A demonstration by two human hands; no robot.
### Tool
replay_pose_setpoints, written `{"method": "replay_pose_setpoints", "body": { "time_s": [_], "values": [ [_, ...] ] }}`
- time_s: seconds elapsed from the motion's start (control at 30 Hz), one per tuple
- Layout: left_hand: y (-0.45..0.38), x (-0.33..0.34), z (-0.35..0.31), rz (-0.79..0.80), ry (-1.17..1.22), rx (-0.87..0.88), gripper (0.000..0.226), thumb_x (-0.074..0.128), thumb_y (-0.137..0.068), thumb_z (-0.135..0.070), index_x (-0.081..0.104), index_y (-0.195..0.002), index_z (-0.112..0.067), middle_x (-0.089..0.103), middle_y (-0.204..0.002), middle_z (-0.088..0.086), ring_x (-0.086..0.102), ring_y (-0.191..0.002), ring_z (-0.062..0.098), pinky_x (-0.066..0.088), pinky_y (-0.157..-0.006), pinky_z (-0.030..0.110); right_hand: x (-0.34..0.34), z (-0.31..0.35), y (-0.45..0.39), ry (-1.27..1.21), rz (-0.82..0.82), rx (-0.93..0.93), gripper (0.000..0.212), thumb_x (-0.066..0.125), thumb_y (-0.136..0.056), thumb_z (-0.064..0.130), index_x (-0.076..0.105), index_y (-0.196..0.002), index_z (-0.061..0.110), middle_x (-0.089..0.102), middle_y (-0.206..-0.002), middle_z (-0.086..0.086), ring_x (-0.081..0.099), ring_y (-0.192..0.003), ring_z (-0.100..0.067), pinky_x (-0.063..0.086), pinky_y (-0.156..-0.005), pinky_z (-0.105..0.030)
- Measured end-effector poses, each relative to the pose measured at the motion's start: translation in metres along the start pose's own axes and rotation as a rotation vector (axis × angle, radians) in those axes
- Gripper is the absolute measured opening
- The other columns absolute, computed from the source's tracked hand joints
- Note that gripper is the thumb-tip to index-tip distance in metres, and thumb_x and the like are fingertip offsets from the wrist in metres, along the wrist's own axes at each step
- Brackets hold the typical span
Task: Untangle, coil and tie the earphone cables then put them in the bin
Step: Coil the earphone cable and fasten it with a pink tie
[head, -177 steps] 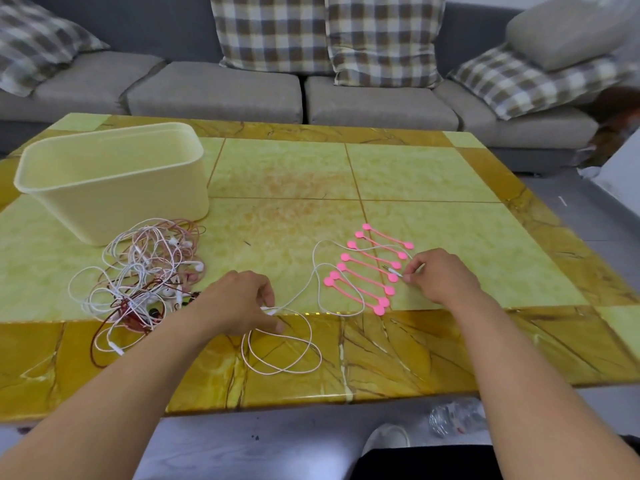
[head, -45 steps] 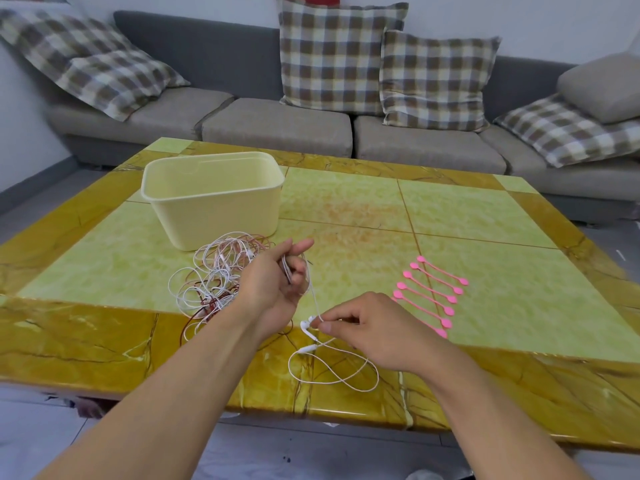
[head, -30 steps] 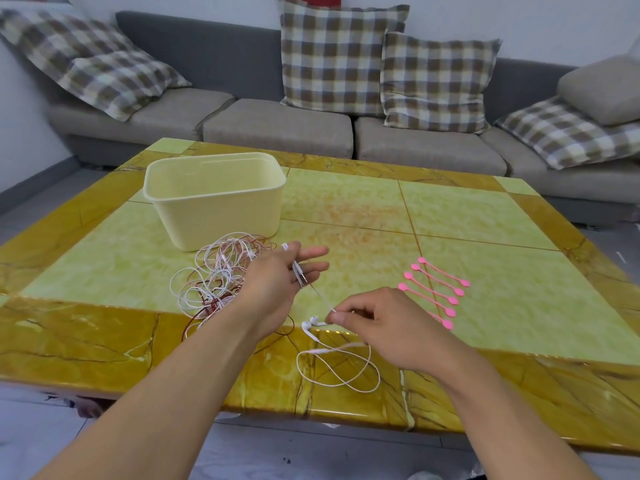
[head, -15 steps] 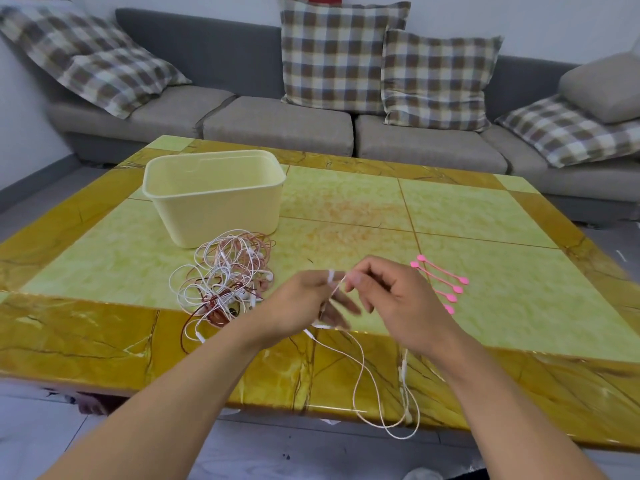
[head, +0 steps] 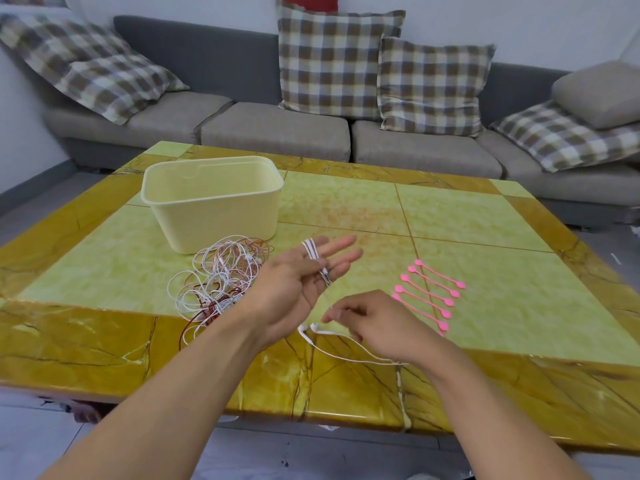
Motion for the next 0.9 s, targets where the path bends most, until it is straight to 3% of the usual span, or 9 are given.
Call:
{"method": "replay_pose_setpoints", "body": {
  "time_s": [0.17,0.23,0.3,0.33,0.4,0.5,0.67,0.8,0.9],
  "values": [
    [0.0,-0.021,0.005,-0.078,-0.661,0.1,0.064,0.033,-0.095,0.022,0.03,-0.153,-0.005,0.074,-0.12,0.003,0.069,-0.11,0.008,0.055,-0.091,0.021,0.01,0.022,0.008,0.017,0.054,-0.124,0.021,0.057,-0.101,0.042,0.077,-0.098,0.036,0.044,-0.055,0.005,0.037,-0.051,-0.015,0.028,-0.053,-0.033],
    [0.001,-0.019,0.013,-0.055,-0.9,0.03,0.05,0.036,-0.092,0.016,0.061,-0.129,-0.007,0.072,-0.119,0.003,0.063,-0.111,-0.005,0.053,-0.085,0.02,0.004,0.025,0.01,0.01,0.018,-0.154,0.021,0.059,-0.101,0.038,0.076,-0.09,0.031,0.046,-0.052,0.008,0.035,-0.05,-0.013,0.027,-0.053,-0.033],
    [0.002,-0.024,0.013,-0.096,-1.028,-0.016,0.032,0.043,-0.088,-0.003,0.069,-0.078,-0.018,0.066,-0.131,0.003,0.061,-0.115,0.002,0.05,-0.082,0.037,-0.008,0.024,0.013,-0.047,-0.031,-0.153,0.022,0.062,-0.1,0.036,0.075,-0.085,0.026,0.045,-0.051,0.011,0.035,-0.049,-0.01,0.028,-0.053,-0.031],
    [0.002,-0.027,0.012,-0.12,-1.035,-0.023,0.029,0.045,-0.087,-0.013,0.065,-0.066,-0.019,0.065,-0.131,0.006,0.065,-0.101,0.006,0.047,-0.076,0.04,-0.014,0.024,0.016,-0.055,-0.065,-0.166,0.024,0.063,-0.099,0.036,0.073,-0.081,0.024,0.044,-0.05,0.012,0.034,-0.049,-0.008,0.028,-0.053,-0.03],
    [0.003,-0.031,0.011,-0.128,-0.988,-0.035,0.035,0.041,-0.095,-0.019,0.071,-0.076,-0.015,0.068,-0.097,0.014,0.055,-0.062,0.01,0.04,-0.065,0.036,-0.025,0.026,0.02,-0.055,-0.137,-0.208,0.027,0.063,-0.099,0.034,0.069,-0.075,0.024,0.041,-0.051,0.012,0.034,-0.05,-0.007,0.028,-0.052,-0.026],
    [0.002,-0.029,0.016,-0.063,-0.843,-0.071,0.035,0.037,-0.109,-0.019,0.072,-0.108,-0.012,0.045,-0.062,0.003,0.039,-0.054,0.012,0.036,-0.058,0.025,-0.036,0.023,0.022,-0.107,-0.233,-0.236,0.027,0.063,-0.1,0.031,0.067,-0.074,0.023,0.039,-0.053,0.008,0.033,-0.051,-0.012,0.027,-0.052,-0.027],
    [0.006,-0.018,0.032,0.094,-0.558,-0.18,0.033,0.033,-0.11,-0.009,0.064,-0.116,-0.002,0.072,-0.091,0.019,0.07,-0.081,0.026,0.054,-0.076,0.033,-0.047,0.021,0.024,-0.148,-0.392,-0.259,0.022,0.065,-0.099,0.023,0.072,-0.08,0.015,0.051,-0.051,0.02,0.039,-0.047,-0.005,0.031,-0.052,-0.018],
    [0.012,-0.007,0.042,0.222,-0.381,-0.3,0.032,0.03,-0.106,0.007,0.055,-0.126,0.01,0.069,-0.119,0.026,0.068,-0.114,0.036,0.055,-0.099,0.035,-0.056,0.017,0.021,-0.198,-0.525,-0.251,0.009,0.073,-0.091,0.029,0.076,-0.084,0.026,0.071,-0.073,0.018,0.065,-0.068,-0.002,0.049,-0.064,-0.02],
    [0.014,-0.002,0.044,0.276,-0.364,-0.313,0.035,0.032,-0.102,0.014,0.054,-0.128,0.009,0.068,-0.124,0.023,0.068,-0.115,0.034,0.055,-0.096,0.031,-0.06,0.011,0.017,-0.225,-0.546,-0.243,0.005,0.077,-0.088,0.028,0.077,-0.084,0.031,0.075,-0.083,0.018,0.071,-0.083,-0.003,0.053,-0.075,-0.02]
  ]
}}
Point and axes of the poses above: each hand's wrist, its own y-axis away from the middle knuckle, its own x-axis out of the palm, z = x × y, the point moved 7 cm from there along -y, towards the middle knuckle
